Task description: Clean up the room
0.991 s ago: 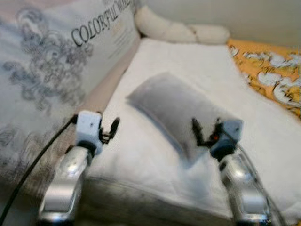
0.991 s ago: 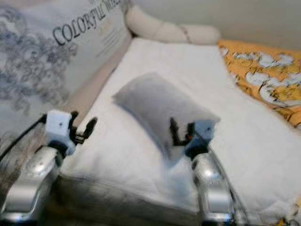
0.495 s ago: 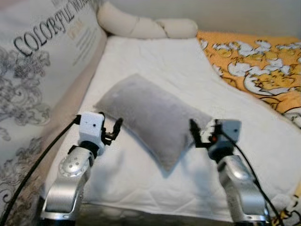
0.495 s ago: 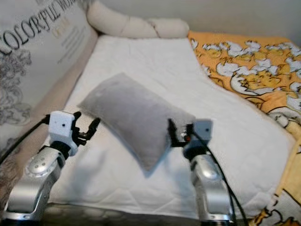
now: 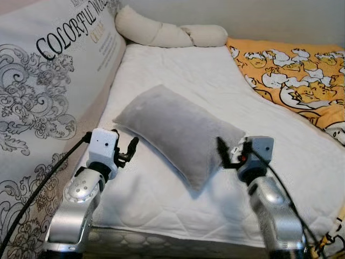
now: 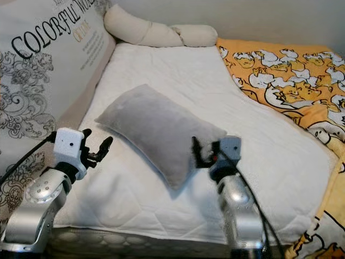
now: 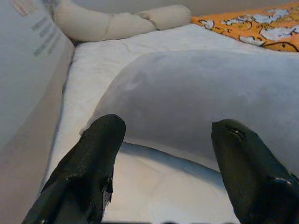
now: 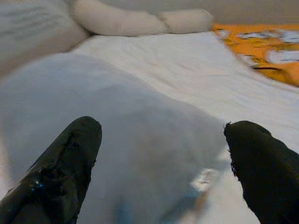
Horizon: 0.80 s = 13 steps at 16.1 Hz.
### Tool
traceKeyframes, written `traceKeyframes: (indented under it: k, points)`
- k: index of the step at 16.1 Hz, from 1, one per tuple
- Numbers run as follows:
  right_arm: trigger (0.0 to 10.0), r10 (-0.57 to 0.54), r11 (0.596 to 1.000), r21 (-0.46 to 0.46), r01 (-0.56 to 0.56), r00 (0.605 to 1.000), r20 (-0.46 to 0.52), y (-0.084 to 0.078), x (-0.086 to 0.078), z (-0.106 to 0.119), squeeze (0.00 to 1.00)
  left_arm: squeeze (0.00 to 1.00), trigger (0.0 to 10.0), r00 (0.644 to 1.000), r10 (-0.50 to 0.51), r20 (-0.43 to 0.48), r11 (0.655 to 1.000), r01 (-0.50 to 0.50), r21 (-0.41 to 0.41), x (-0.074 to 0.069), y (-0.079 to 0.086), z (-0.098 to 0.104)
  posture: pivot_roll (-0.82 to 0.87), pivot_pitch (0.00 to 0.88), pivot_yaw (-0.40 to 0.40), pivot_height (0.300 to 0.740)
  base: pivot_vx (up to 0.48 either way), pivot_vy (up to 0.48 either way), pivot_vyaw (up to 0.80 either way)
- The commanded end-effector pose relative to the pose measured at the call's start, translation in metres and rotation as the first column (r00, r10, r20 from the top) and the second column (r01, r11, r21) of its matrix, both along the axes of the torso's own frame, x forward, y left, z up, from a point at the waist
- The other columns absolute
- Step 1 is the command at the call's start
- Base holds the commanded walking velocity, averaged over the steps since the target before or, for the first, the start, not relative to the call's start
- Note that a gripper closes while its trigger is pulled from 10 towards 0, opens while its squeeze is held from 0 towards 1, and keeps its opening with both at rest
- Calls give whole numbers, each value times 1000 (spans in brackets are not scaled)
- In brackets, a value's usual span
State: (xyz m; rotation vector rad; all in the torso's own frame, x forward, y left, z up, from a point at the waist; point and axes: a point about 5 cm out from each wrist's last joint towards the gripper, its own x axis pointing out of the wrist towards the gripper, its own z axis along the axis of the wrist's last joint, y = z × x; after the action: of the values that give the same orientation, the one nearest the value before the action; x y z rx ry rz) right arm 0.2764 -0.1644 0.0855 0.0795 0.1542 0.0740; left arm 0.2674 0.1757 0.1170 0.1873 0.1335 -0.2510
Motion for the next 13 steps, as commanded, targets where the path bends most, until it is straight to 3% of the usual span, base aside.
traceKeyframes:
  k: [1, 2, 4, 5, 6, 8, 11, 12, 13]
  points:
    - [10000, -30, 998, -49, 30, 999, -10, -11, 16, 3, 0, 0, 10000, 999, -39, -27, 998, 41, 48, 11, -1, 0, 55, 0, -18, 740, 0, 0, 0]
    - [10000, -33, 996, -80, 32, 999, -15, -15, 23, 4, 0, 0, 10000, 998, -55, -40, 995, 58, 75, 15, -1, 0, 56, 0, -17, 740, 0, 0, 0]
    - [10000, -38, 941, -337, 30, 999, -16, -34, 65, 16, 0, 0, 10000, 971, -193, -138, 949, 221, 226, 38, -10, -6, 53, 0, -1, 740, 0, 0, 0]
    - [10000, -67, 913, -404, 56, 998, -13, -42, 75, 21, 0, 0, 10000, 959, -229, -166, 931, 266, 249, 42, -14, -8, 53, 0, 1, 740, 0, 0, 0]
    - [10000, -76, 910, -410, 64, 997, -12, -44, 77, 22, 0, 0, 10000, 956, -236, -173, 929, 274, 249, 44, -15, -8, 53, 0, 6, 740, 0, 0, 0]
    - [10000, -141, 847, -525, 81, 987, -75, -63, 91, 23, 0, 0, 10000, 899, -366, -241, 825, 433, 363, 55, -42, -19, 59, 0, 0, 740, 0, 0, 0]
    - [10000, -57, 836, -546, -62, 978, -198, -53, 86, 3, 0, 0, 10000, 853, -398, -337, 771, 510, 381, 60, -62, -40, 64, 0, -20, 740, 0, 0, 0]
    - [10000, -18, 856, -507, -104, 973, -231, -47, 84, -3, 0, 0, 10000, 847, -395, -355, 765, 517, 383, 61, -67, -45, 63, 0, -23, 740, 0, 0, 0]
    - [10000, 85, 891, -405, -204, 953, -291, -32, 81, -11, 0, 0, 10000, 839, -388, -382, 748, 528, 401, 62, -75, -53, 53, 0, -24, 740, 0, 0, 0]
